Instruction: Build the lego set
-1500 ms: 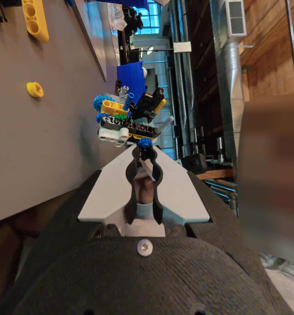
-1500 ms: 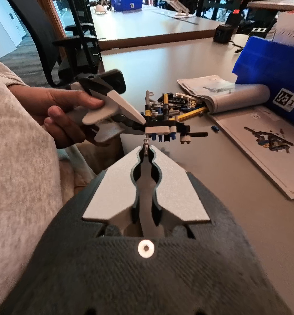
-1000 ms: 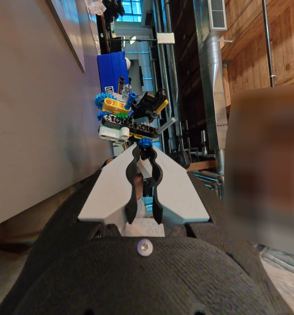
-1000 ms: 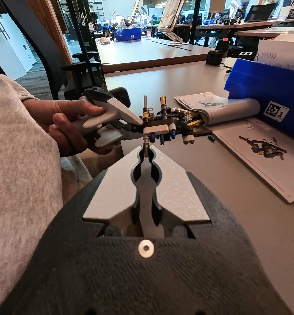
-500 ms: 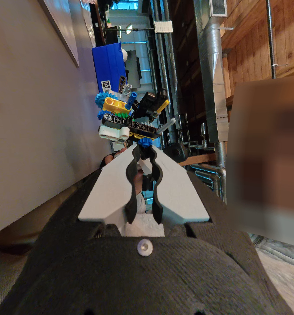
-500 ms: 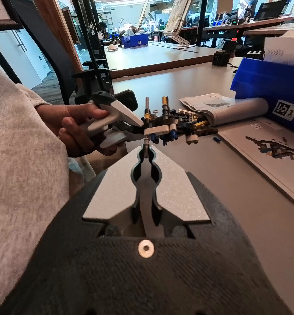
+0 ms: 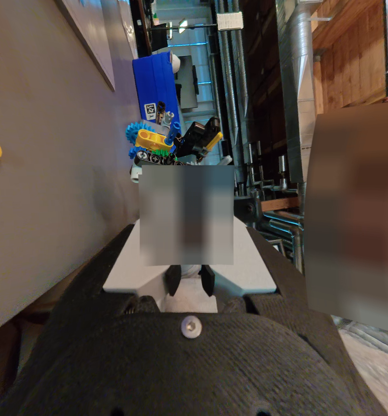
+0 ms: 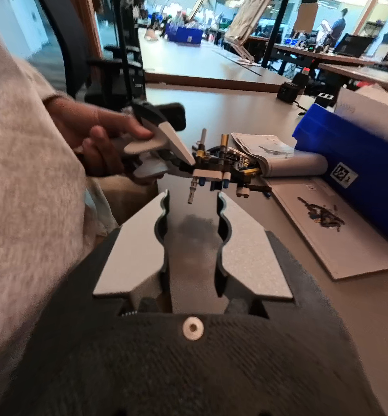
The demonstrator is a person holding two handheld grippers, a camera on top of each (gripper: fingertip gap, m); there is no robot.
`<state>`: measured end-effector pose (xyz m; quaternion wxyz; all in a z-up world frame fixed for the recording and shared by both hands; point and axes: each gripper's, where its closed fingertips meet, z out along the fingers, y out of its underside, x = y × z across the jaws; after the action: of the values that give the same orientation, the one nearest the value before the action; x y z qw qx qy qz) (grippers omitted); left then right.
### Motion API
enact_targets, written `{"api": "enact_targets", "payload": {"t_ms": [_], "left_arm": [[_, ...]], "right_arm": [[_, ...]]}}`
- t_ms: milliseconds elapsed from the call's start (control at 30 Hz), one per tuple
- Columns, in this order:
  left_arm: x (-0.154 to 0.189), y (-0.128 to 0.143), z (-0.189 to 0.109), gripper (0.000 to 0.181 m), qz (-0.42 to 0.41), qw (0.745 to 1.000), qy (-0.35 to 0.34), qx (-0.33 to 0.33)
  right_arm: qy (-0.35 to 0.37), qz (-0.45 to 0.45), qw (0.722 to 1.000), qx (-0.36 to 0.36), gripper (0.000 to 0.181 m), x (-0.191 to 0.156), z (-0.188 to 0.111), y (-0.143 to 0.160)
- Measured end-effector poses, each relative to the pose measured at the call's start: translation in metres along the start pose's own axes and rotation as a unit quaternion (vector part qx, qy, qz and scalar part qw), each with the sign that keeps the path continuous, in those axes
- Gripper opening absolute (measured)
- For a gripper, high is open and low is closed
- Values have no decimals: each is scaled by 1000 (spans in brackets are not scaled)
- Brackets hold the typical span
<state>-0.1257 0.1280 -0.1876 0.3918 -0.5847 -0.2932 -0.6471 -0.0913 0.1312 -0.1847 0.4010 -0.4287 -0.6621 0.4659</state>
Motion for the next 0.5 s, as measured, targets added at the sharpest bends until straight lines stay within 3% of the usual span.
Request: {"api": "enact_targets", "payload": {"t_ms": [33, 100, 233, 333, 500], "left_arm": [[-1, 0, 0, 7, 9, 1000, -9, -6], [-3, 1, 2, 7, 32, 999, -32, -27], [-4, 0, 6, 7, 79, 994, -51, -55], [-4, -4, 10, 8, 116, 989, -62, -69], [-8, -4, 17, 7, 141, 983, -73, -88]], "right_arm": [[1, -35, 999, -15, 49, -1, -1, 1], [8, -134, 989, -56, 54, -3, -1, 4], [21, -326, 934, -143, 48, 1, 3, 18], [-1, -363, 913, -188, 55, 7, 3, 27], [-20, -423, 884, -196, 55, 6, 5, 18]]}}
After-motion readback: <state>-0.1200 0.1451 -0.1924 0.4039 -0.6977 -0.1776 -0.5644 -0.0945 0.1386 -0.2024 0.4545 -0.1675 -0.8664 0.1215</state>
